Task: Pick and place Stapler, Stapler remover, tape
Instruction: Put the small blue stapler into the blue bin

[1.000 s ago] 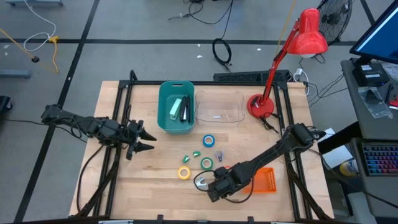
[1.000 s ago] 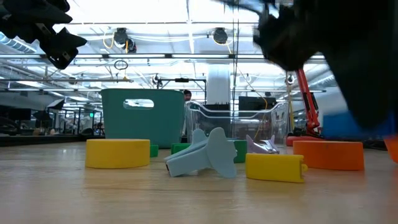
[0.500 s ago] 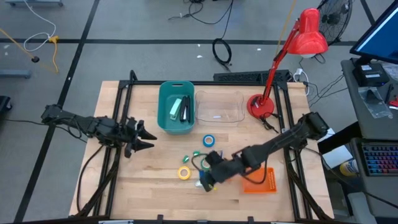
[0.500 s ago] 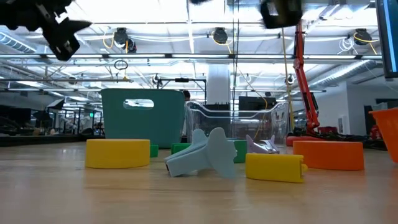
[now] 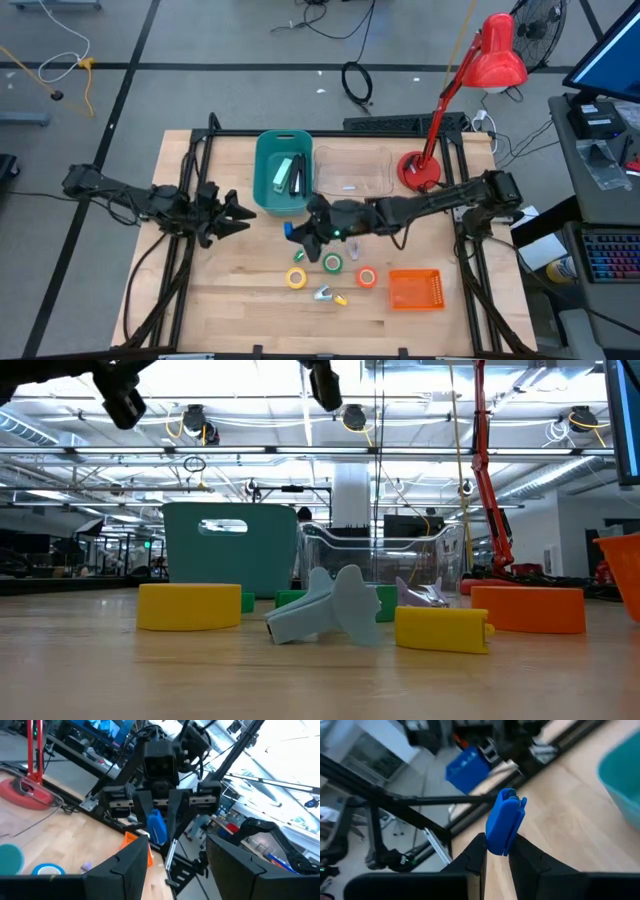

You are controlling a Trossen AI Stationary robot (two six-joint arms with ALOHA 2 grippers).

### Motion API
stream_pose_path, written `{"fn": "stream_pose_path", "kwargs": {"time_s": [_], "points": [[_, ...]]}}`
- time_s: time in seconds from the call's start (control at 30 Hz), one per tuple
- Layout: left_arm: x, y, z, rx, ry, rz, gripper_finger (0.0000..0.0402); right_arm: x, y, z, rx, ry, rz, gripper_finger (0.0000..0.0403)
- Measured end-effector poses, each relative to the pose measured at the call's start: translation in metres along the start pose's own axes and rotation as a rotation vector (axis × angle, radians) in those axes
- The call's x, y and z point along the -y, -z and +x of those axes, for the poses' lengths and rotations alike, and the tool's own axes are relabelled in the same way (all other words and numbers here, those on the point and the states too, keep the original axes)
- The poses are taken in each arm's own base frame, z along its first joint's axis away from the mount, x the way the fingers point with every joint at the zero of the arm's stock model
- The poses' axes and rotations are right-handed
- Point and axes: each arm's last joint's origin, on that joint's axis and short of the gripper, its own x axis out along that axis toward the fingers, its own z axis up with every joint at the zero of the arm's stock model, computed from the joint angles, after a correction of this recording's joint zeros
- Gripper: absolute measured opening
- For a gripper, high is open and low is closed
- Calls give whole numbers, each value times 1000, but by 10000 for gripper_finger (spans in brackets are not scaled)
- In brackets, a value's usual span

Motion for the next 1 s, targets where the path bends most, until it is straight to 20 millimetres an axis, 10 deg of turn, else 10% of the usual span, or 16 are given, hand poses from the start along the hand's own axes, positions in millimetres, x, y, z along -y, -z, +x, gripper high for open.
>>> {"fn": "stream_pose_path", "kwargs": {"time_s": [1.0], "points": [[3,-3,69,75,-41,-83,200,2,-16,0,31,-124,-18,49]]}}
